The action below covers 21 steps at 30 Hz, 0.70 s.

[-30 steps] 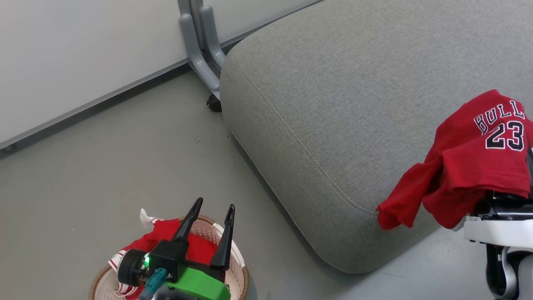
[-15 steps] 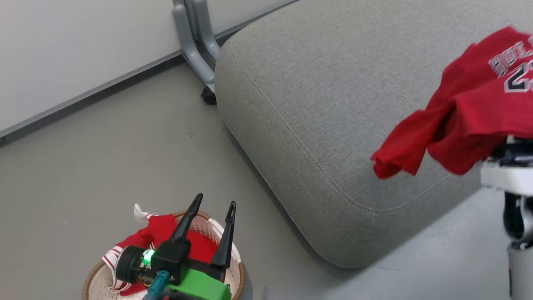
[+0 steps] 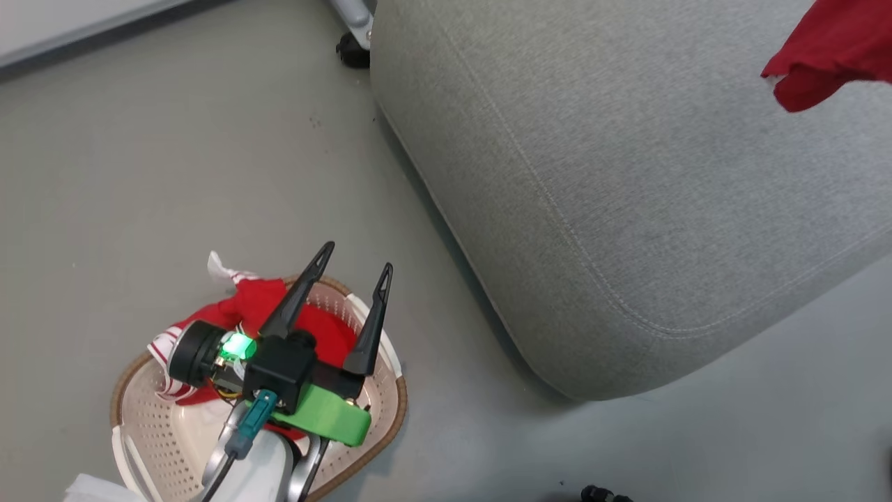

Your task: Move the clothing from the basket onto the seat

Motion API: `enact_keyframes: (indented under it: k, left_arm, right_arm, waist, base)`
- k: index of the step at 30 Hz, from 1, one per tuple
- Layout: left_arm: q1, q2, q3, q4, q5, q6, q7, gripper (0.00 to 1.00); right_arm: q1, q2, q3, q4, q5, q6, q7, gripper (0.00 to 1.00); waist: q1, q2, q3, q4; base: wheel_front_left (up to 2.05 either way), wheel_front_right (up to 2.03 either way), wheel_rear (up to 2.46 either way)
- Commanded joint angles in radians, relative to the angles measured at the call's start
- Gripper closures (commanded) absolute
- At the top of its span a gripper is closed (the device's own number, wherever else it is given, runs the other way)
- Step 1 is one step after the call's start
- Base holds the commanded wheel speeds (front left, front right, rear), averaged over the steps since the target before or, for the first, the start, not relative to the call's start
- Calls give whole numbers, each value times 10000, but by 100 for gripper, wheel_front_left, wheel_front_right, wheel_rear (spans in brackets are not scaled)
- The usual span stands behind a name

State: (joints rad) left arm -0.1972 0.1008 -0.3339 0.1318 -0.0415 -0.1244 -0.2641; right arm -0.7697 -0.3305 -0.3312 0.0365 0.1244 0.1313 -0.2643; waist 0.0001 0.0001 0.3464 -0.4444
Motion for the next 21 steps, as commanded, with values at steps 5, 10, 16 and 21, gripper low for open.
enact_keyframes:
  k: [5, 10, 16, 21]
  left_arm:
    - [-838, 374, -205, -121, 157, -55, -5, 0]
    - [-1097, 481, -158, -222, 114, -57, -5, 0]
    - [-1099, 634, -109, -213, 95, -62, -5, 0]
    - [-821, 617, 288, -296, -25, -46, -5, 0]
  right_arm:
    - [-1352, -397, -165, 1119, -99, -12, -1, 100]
    - [-1825, -484, -590, 2320, -349, -12, -3, 100]
    - [-1570, -339, -533, 4349, -725, -12, -3, 100]
    - [-1508, -313, -604, 6084, -767, -12, -3, 100]
  waist:
    - [-1, -1, 2423, 1379]
    - [-1, -1, 3002, 1733]
    - [-1, -1, 3302, 1974]
    - [-1, -1, 3457, 2112]
  base:
    - [0, 0, 0]
    - [0, 0, 0]
    - [0, 0, 0]
    - [0, 0, 0]
